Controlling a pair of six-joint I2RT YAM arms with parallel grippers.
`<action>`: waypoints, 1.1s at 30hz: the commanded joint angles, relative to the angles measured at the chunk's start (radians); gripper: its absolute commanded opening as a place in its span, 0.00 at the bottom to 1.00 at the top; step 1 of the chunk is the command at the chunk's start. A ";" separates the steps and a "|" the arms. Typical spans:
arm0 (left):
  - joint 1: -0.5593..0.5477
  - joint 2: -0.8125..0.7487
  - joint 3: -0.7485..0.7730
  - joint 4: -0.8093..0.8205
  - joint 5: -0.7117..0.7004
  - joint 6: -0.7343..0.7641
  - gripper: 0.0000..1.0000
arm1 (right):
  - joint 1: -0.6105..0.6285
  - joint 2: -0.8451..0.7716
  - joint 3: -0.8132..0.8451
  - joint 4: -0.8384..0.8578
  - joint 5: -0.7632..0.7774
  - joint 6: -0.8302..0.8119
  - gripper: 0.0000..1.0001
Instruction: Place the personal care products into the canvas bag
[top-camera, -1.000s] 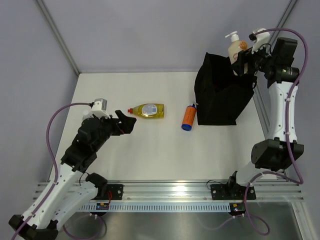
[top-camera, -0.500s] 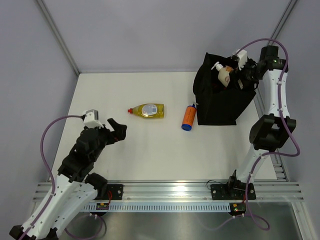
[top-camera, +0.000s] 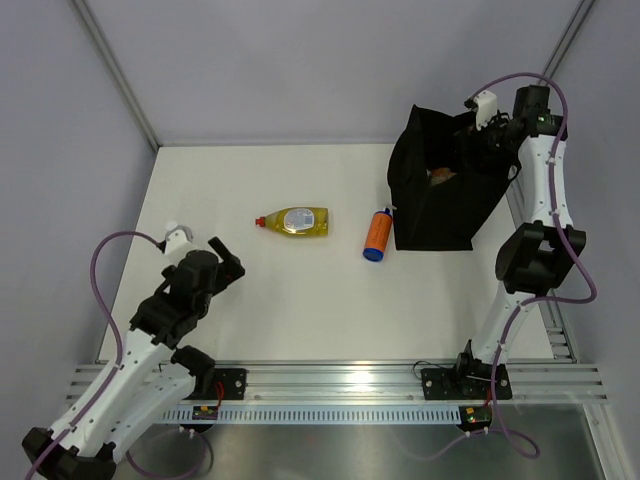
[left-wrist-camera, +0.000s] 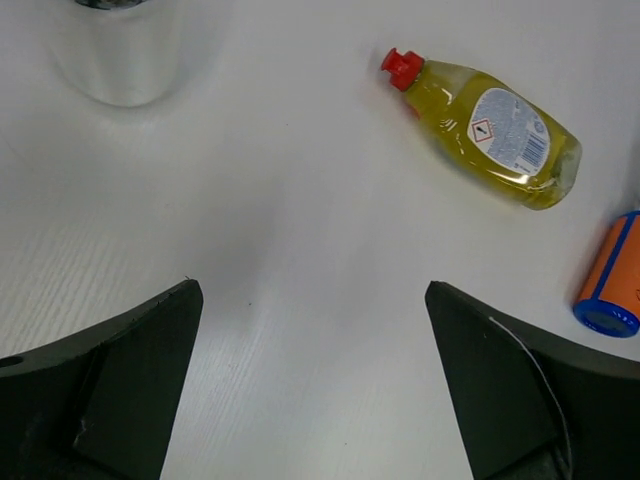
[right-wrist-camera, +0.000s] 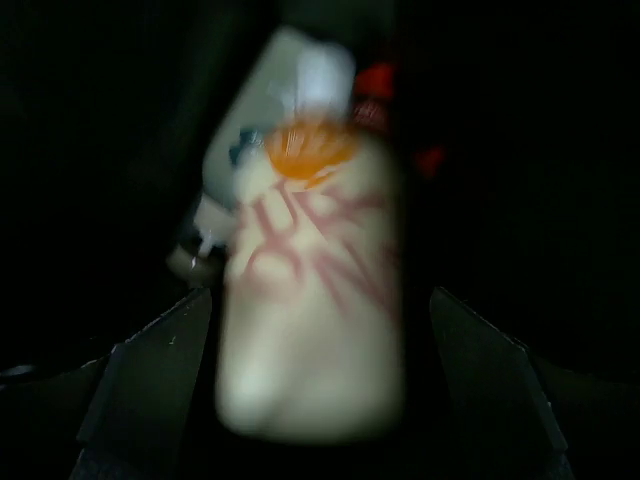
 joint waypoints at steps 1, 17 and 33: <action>0.006 0.021 0.058 -0.022 -0.120 -0.048 0.99 | 0.002 -0.134 0.088 0.094 -0.016 0.099 1.00; 0.117 0.404 0.170 0.141 -0.288 0.202 0.99 | 0.004 -0.669 -0.255 0.333 -0.543 0.381 0.99; 0.430 0.634 0.080 0.582 -0.012 0.623 0.99 | 0.126 -0.904 -0.847 0.514 -0.734 0.438 0.99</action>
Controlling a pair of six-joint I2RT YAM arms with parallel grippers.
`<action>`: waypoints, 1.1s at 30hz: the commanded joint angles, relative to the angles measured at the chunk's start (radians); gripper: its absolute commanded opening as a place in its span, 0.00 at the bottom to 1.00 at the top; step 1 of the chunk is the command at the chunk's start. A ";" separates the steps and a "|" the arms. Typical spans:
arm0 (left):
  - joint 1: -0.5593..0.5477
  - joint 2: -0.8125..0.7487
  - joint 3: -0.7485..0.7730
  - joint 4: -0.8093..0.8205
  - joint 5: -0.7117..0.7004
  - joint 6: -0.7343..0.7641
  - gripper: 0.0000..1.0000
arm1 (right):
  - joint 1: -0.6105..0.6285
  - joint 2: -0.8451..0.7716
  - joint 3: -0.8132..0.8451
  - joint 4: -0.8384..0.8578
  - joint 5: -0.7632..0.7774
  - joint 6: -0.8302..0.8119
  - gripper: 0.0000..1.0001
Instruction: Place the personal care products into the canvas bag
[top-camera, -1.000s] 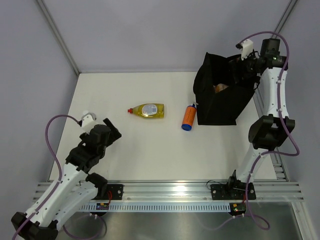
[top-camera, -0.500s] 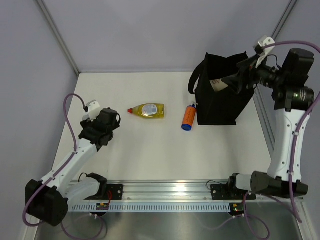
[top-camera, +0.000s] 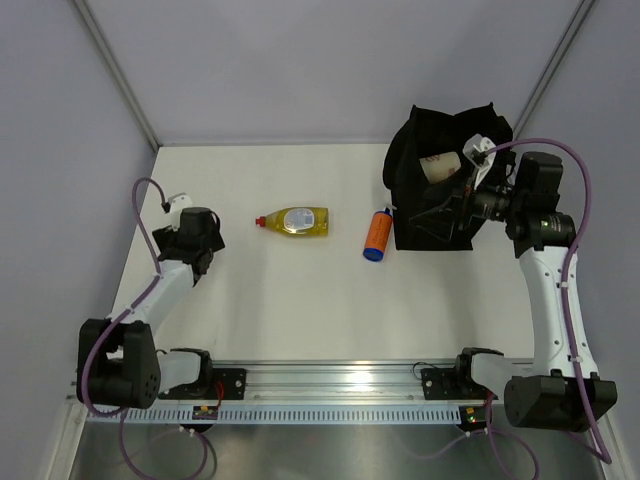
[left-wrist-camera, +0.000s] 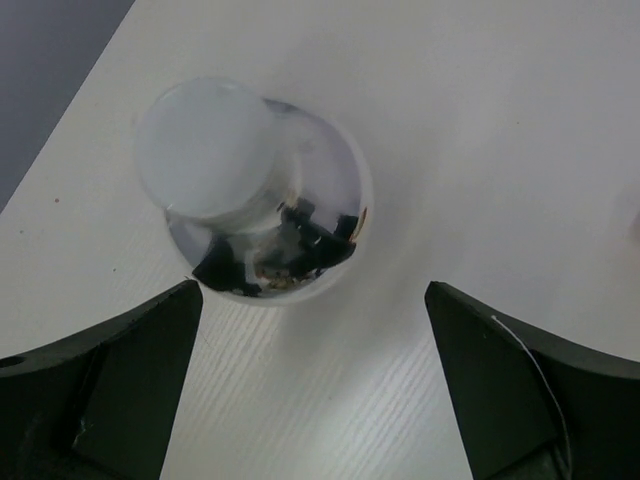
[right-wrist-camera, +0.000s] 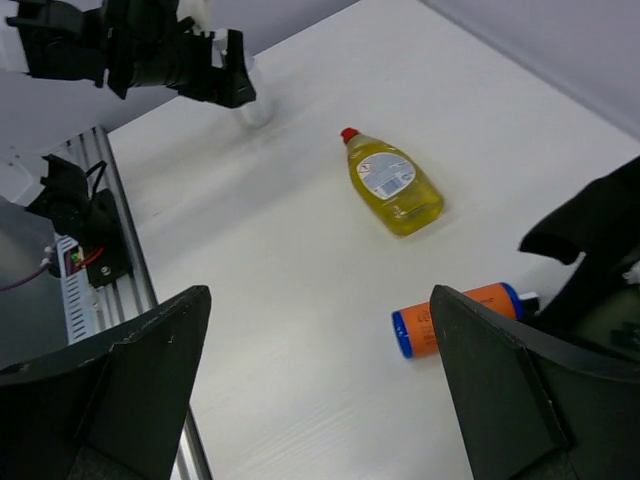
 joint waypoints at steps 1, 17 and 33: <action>0.061 0.072 0.034 0.153 0.074 0.199 0.99 | 0.049 -0.030 -0.060 0.054 -0.064 0.006 1.00; 0.253 0.174 0.079 0.241 0.614 0.350 0.70 | 0.066 -0.049 -0.105 0.043 -0.028 -0.015 0.99; 0.164 0.013 0.087 0.335 1.450 0.039 0.00 | 0.321 0.020 -0.032 -0.355 0.169 -0.511 1.00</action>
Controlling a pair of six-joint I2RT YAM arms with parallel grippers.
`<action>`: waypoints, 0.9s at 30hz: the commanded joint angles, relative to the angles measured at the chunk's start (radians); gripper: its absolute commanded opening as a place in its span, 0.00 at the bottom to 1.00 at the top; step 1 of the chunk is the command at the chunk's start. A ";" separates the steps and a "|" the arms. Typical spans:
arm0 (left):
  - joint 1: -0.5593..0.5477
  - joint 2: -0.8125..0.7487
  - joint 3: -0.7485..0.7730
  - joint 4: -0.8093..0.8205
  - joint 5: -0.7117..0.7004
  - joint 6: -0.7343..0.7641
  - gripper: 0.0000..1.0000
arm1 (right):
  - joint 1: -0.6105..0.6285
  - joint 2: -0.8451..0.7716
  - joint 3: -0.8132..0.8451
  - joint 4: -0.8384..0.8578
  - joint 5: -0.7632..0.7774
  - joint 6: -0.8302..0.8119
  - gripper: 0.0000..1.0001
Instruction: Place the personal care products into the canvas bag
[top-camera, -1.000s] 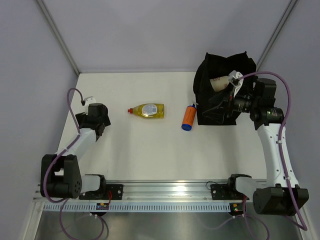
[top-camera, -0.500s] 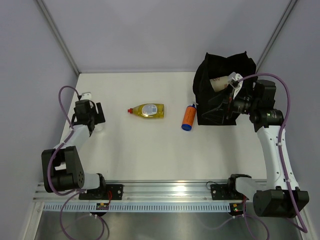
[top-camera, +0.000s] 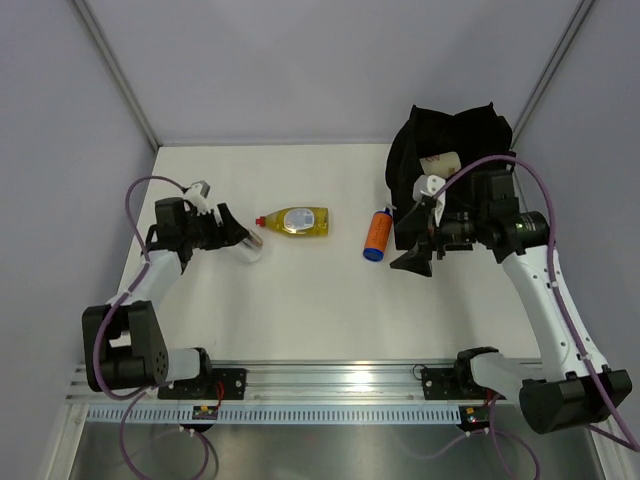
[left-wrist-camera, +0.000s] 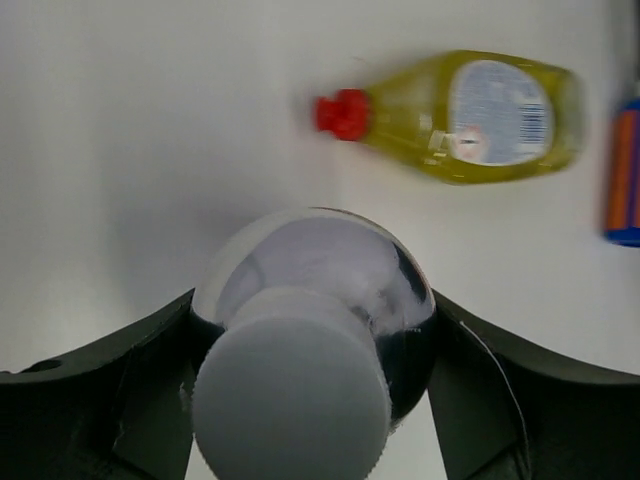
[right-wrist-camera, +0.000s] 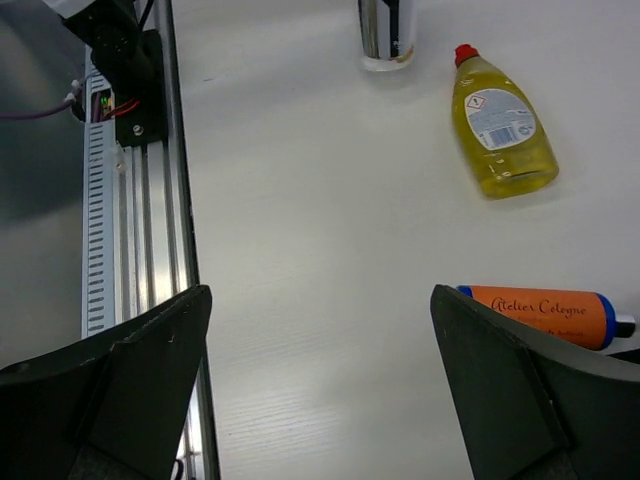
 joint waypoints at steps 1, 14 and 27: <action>-0.084 -0.142 0.004 0.236 0.423 -0.212 0.00 | 0.106 0.035 0.000 0.007 0.116 -0.027 1.00; -0.486 -0.196 -0.102 0.718 0.135 -0.918 0.00 | 0.629 0.182 -0.077 0.701 0.960 0.609 1.00; -0.571 -0.140 -0.010 0.741 0.142 -0.967 0.00 | 0.666 0.282 -0.110 0.710 0.901 0.622 0.99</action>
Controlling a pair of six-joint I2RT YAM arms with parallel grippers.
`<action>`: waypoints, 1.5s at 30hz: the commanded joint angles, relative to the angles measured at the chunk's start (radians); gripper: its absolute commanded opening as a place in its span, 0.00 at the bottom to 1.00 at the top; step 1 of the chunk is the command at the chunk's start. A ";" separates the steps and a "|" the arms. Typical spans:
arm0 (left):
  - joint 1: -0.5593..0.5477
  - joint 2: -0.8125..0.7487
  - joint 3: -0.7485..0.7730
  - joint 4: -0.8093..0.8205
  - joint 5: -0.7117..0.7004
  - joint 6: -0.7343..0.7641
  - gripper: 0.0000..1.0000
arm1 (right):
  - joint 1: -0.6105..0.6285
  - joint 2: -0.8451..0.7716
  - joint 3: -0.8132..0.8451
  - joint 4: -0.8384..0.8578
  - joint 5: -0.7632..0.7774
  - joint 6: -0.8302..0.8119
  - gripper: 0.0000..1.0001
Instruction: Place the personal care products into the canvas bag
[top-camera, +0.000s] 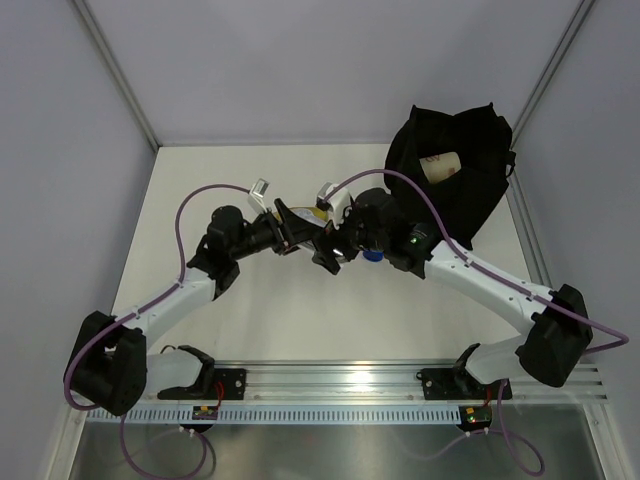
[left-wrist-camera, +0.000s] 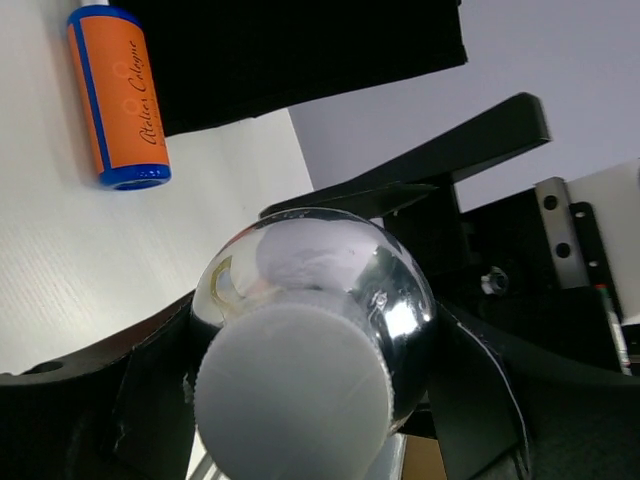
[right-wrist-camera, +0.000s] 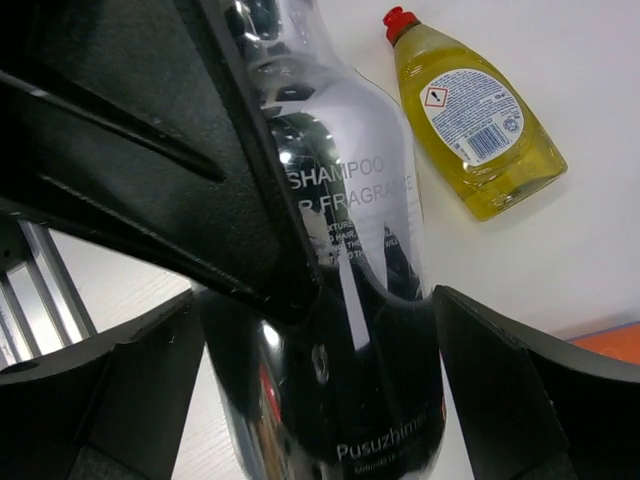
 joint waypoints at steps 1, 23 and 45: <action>-0.009 -0.018 0.091 0.220 0.021 -0.081 0.00 | 0.010 0.018 -0.003 0.060 0.033 0.006 0.98; 0.016 -0.151 0.249 -0.227 -0.104 0.219 0.99 | -0.209 -0.105 0.103 -0.171 -0.258 -0.232 0.00; 0.045 -0.507 0.192 -0.703 -0.459 0.708 0.99 | -1.016 0.296 0.970 -0.658 -0.529 -0.572 0.00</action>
